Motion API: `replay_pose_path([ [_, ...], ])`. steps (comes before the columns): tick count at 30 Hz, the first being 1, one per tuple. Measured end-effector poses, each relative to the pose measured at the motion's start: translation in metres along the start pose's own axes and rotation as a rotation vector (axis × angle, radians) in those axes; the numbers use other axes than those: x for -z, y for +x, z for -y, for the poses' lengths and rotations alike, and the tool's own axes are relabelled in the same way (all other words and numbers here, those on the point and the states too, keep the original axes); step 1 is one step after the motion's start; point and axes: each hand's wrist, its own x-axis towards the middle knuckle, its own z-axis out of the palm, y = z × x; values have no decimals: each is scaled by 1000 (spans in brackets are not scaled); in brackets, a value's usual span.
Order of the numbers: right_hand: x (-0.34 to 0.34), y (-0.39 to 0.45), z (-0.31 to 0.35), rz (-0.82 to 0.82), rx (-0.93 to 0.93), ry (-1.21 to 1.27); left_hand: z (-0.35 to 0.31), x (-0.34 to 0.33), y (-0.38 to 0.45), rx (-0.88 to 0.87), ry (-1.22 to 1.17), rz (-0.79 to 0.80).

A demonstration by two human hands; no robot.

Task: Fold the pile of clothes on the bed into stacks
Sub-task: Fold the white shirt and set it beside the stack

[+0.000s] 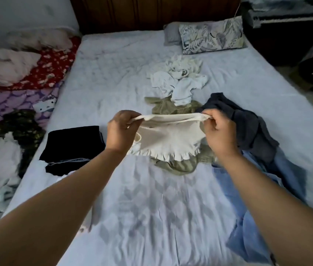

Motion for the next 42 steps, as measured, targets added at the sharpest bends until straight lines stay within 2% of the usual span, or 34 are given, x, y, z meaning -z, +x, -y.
replay_pose_path([
  [4,-4,-26,-7,28,70,-38,28,0,-14,-179,37,25],
  [7,-11,-68,-24,237,-13,-73,61,-5,-43,-215,52,174],
  [10,-18,-113,-42,554,-95,-159,97,-12,-84,-122,55,413],
  [13,-27,-158,-62,852,-230,-274,124,-13,-127,92,138,664],
  [15,-32,-184,-73,1012,-285,-338,143,-14,-154,162,209,794],
  [18,-39,-212,-80,1162,-310,-390,159,-16,-184,232,265,917],
  [20,-43,-219,-81,1174,-302,-391,168,-19,-194,250,273,954],
  [22,-49,-217,-84,1125,-279,-399,173,-23,-194,296,275,934],
  [29,-95,-159,-97,852,-237,-442,183,-51,-136,478,228,632],
  [34,-140,-105,-114,709,-279,-448,202,-81,-77,450,285,426],
  [38,-167,-97,-125,735,-337,-452,223,-110,-61,378,300,279],
  [40,-178,-110,-132,820,-300,-498,236,-125,-71,306,355,278],
  [42,-190,-133,-143,871,-187,-507,247,-141,-94,155,482,352],
])
